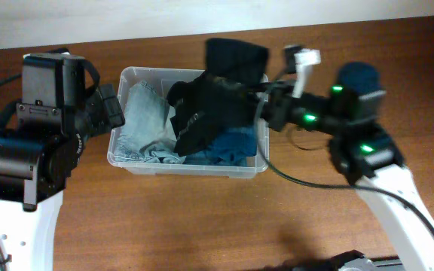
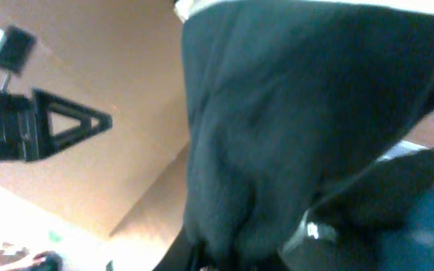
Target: Pack container
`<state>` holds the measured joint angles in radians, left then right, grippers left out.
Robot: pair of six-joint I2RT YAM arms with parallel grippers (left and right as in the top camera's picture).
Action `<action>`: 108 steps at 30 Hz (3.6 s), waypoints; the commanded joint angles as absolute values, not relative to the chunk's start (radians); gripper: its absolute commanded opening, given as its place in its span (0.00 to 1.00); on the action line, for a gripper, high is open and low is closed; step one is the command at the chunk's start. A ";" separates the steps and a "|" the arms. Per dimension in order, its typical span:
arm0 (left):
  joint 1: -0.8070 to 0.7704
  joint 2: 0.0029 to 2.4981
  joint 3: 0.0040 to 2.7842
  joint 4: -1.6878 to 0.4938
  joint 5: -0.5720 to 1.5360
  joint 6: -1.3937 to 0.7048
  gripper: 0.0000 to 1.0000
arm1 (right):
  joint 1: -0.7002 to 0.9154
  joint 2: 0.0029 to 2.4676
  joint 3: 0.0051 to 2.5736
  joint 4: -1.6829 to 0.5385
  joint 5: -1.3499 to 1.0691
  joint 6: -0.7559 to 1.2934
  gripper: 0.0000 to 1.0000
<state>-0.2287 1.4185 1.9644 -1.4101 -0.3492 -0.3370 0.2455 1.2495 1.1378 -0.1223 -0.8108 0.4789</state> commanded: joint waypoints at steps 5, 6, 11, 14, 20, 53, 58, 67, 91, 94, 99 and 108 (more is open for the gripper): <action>-0.226 1.420 1.966 -1.408 -0.363 -0.347 0.99 | 0.501 1.571 1.135 0.155 -0.675 0.612 0.10; -0.226 1.420 1.966 -1.408 -0.363 -0.347 0.99 | 0.517 1.614 1.135 0.166 -0.641 0.624 0.10; -0.226 1.420 1.966 -1.408 -0.363 -0.347 0.99 | 0.553 1.806 1.135 0.208 -0.581 0.612 0.17; -0.226 1.420 1.966 -1.408 -0.363 -0.347 1.00 | 0.554 1.874 1.135 0.213 -0.567 0.599 0.44; -0.226 1.421 1.966 -1.408 -0.363 -0.347 0.99 | 0.498 1.800 1.150 0.073 -0.566 0.600 0.72; -0.226 1.420 1.966 -1.408 -0.363 -0.347 0.99 | 0.364 0.974 1.361 -0.863 -0.004 0.007 0.98; -0.226 1.420 1.966 -1.408 -0.363 -0.347 0.99 | 0.281 0.811 1.360 -0.988 0.126 0.007 0.98; -0.226 1.420 1.966 -1.408 -0.363 -0.347 0.99 | 0.029 0.490 1.030 -0.934 0.187 0.000 0.98; -0.226 1.420 1.966 -1.408 -0.363 -0.347 0.99 | -0.106 0.003 0.162 -0.653 -0.053 0.001 0.98; -0.226 1.420 1.966 -1.408 -0.363 -0.347 0.99 | -0.106 0.004 0.157 -0.651 -0.054 0.001 0.98; -0.226 1.420 1.966 -1.408 -0.363 -0.347 0.99 | -0.105 0.004 0.157 -0.653 -0.056 0.015 0.98; -0.226 1.420 1.966 -1.408 -0.363 -0.347 1.00 | -0.105 0.004 0.157 -0.653 -0.056 0.015 0.98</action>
